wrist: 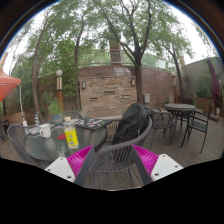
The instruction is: Pour water
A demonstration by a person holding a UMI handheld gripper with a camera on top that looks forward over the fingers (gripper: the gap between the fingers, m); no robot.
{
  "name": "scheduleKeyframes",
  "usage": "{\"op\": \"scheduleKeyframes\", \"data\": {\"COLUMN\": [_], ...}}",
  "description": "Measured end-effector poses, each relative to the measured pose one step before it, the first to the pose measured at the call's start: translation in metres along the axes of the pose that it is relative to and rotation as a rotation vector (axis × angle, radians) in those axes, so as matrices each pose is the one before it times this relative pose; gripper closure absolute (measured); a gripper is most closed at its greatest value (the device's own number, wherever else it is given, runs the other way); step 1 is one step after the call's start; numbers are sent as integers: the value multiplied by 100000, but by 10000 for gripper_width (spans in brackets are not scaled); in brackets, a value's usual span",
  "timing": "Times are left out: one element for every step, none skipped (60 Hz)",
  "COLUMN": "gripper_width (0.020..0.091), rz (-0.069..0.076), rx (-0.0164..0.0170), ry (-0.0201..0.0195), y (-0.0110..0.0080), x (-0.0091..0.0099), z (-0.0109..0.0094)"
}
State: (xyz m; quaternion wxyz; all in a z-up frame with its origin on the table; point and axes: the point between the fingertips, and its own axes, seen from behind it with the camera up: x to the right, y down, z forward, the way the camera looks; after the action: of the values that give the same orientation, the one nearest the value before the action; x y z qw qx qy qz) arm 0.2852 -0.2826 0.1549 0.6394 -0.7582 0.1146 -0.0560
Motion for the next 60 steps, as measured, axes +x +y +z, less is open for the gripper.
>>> {"op": "scheduleKeyframes", "data": {"gripper_width": [280,281,280,281,281,280,280,278,280,280,280,280,278,279,278,279,280,280,280,280,280,281,282,281,282,284,283,283,282,283,281,281,285,291,298,308,309,308,309,309,307,308,307,308,308,308,307,309,307,307,307,312,320,343,372,422,493,600,605,607], "rz": [-756,351,-114,510,326,-332,721,569,522,477,248,336,33,-294,-274,-647,-516,-560,-669,-589,-881,-595,-751,-781,-579,-520,-562,-513,-541,-578,-635,-684,-776,-914,-947,-860,-853,-743,-619,-490,-412,-399,-351,-253,-24,160,363,513,676,738,661,528,426,131,-855,-970,-1102,-1154,-412,-127], "rx": [-910,145,103,-237,-22,-115,501,450,395,421,635,435,636,750,429,683,545,471,421,311,641,289,319,334,155,55,31,153,261,283,149,41,-18,-72,-154,-84,-89,-72,-60,-105,-109,-27,89,63,-41,-65,-217,-280,-251,-160,-51,5,-54,-401,-1848,-1402,-515,-184,45,1068], "ry": [-350,81,322,-464,-369,-795,-575,-689,-577,-617,-444,-1048,-881,-785,-1414,-899,-970,-833,-771,-1010,-508,-1078,-892,-596,-767,-725,-656,-627,-629,-473,-246,24,15,110,396,537,363,539,698,762,560,479,470,473,463,459,325,230,52,-76,-149,-258,-353,-196,132,457,906,702,277,667], "y": [184,-56,659,-550,76,350,123,52,50,146,535,-496,-2,567,-458,542,62,57,159,-290,566,-449,114,579,75,150,190,145,81,139,70,149,196,202,102,102,110,68,50,42,99,15,21,17,34,29,67,77,-1,1,5,-37,15,87,373,211,120,41,-66,179], "x": [-188,-29,-1084,930,-154,-575,68,-215,-174,-335,-968,281,-423,-1213,200,-1263,-508,-556,-405,577,-1007,623,-112,-1123,-384,-474,-516,-508,-473,-515,-503,-427,-419,-428,-342,-287,-312,-188,-228,-179,-165,-184,-145,-122,-107,-89,-124,-112,-139,-172,-211,-168,-162,-81,14,124,244,209,122,-265], "z": [247,47,-1050,1163,75,1325,-82,179,230,338,-473,1250,376,-319,1266,-256,650,633,773,1570,126,1525,859,181,889,987,984,887,913,862,906,869,834,791,756,695,671,719,606,516,456,350,405,387,412,438,357,369,374,335,282,294,296,314,174,111,118,88,-47,-199]}}
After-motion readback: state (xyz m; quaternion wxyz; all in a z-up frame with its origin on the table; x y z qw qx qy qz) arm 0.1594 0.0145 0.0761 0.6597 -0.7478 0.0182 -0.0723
